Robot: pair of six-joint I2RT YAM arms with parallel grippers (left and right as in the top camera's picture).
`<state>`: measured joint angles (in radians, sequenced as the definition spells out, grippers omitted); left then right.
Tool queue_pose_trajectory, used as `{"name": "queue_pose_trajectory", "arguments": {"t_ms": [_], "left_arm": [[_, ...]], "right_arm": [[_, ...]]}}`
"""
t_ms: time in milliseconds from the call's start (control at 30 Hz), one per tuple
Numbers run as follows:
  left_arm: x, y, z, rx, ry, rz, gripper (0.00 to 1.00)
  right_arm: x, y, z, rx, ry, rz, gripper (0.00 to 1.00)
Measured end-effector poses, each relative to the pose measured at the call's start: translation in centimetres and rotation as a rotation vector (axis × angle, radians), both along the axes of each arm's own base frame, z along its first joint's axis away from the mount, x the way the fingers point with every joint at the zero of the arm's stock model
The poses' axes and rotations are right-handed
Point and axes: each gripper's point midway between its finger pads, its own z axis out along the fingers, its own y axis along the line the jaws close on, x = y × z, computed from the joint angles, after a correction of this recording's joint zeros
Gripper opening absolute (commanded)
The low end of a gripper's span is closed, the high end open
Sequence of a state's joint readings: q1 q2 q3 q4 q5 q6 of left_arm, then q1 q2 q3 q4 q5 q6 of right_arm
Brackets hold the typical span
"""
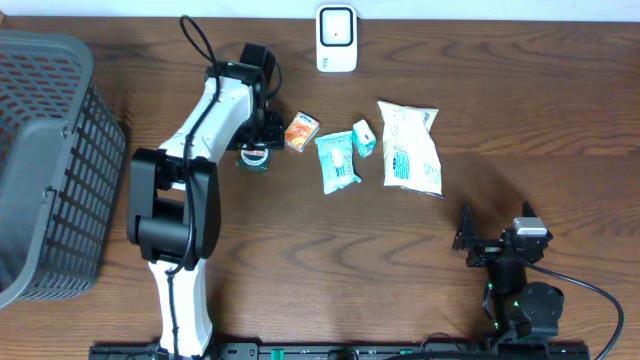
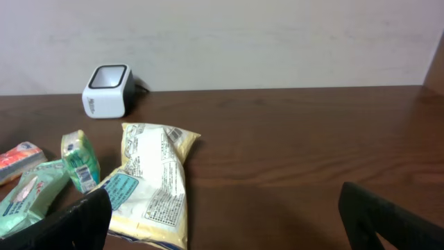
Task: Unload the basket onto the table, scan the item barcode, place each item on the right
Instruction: 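Lift the ointment box out and drop it on the table near the scanner, then swing the right gripper over and grasp the white-and-yellow snack bag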
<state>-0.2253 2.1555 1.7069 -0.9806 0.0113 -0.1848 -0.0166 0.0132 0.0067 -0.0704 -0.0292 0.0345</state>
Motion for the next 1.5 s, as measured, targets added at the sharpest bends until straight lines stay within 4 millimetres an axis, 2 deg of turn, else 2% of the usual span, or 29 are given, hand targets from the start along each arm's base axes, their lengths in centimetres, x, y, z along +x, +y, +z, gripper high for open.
{"name": "queue_pose_trajectory", "arguments": {"t_ms": [167, 267, 333, 367, 400, 467, 600, 700, 833, 933, 1000, 1133, 1200, 1267, 1367, 1500], "left_arm": [[0.1, 0.2, 1.0, 0.000, -0.014, 0.001, 0.88], [0.6, 0.6, 3.3, -0.008, -0.053, 0.013, 0.88], [1.4, 1.2, 6.2, -0.023, -0.124, 0.031, 0.88], [1.7, 1.7, 8.3, -0.032, -0.175, 0.044, 0.90], [2.0, 2.3, 10.5, -0.042, -0.229, 0.058, 0.98], [1.9, 3.9, 15.3, -0.058, -0.346, 0.094, 0.98], [-0.1, 7.5, 23.2, -0.062, -0.526, 0.170, 0.98], [-2.4, 9.3, 26.6, -0.053, -0.594, 0.210, 0.98], [-4.6, 9.4, 27.3, -0.050, -0.571, 0.212, 0.97], [-4.8, 9.4, 27.1, -0.049, -0.558, 0.212, 0.98], [-4.8, 9.4, 27.0, -0.048, -0.557, 0.212, 0.98], [-4.8, 9.4, 27.0, -0.048, -0.557, 0.212, 0.98], [-4.8, 9.4, 27.0, -0.048, -0.557, 0.212, 0.98], [-4.8, 9.4, 27.0, -0.048, -0.557, 0.212, 0.98], [-4.8, 9.4, 27.0, -0.048, -0.557, 0.212, 0.98], [-4.8, 9.4, 27.0, -0.049, -0.557, 0.212, 0.98]], "right_arm": [[0.0, 0.0, 0.0, 0.000, 0.000, 0.000, 0.99], [0.0, 0.0, 0.0, 0.000, 0.000, 0.000, 0.99], [0.0, 0.0, 0.0, 0.000, 0.000, 0.000, 0.99], [0.0, 0.0, 0.0, 0.000, 0.000, 0.000, 0.99], [0.0, 0.0, 0.0, 0.000, 0.000, 0.000, 0.99], [0.0, 0.0, 0.0, 0.000, 0.000, 0.000, 0.99], [0.0, 0.0, 0.0, 0.000, 0.000, 0.000, 0.99], [0.0, 0.0, 0.0, 0.000, 0.000, 0.000, 0.99], [0.0, -0.1, 0.1, 0.000, -0.003, -0.003, 0.99], [0.1, 0.1, 1.2, 0.023, -0.048, 0.004, 0.99], [0.0, 0.9, 2.2, 0.088, -0.085, 0.051, 0.99], [-0.2, 3.1, 2.3, 0.221, -0.069, 0.173, 0.99], [-0.4, 3.7, 3.1, 0.258, -0.095, 0.214, 0.99], [-0.8, 4.4, 5.1, 0.306, -0.165, 0.268, 0.99], [-2.0, 5.3, 9.3, 0.382, -0.313, 0.356, 0.99], [-5.4, 5.6, 15.7, 0.419, -0.583, 0.459, 0.99]]}}
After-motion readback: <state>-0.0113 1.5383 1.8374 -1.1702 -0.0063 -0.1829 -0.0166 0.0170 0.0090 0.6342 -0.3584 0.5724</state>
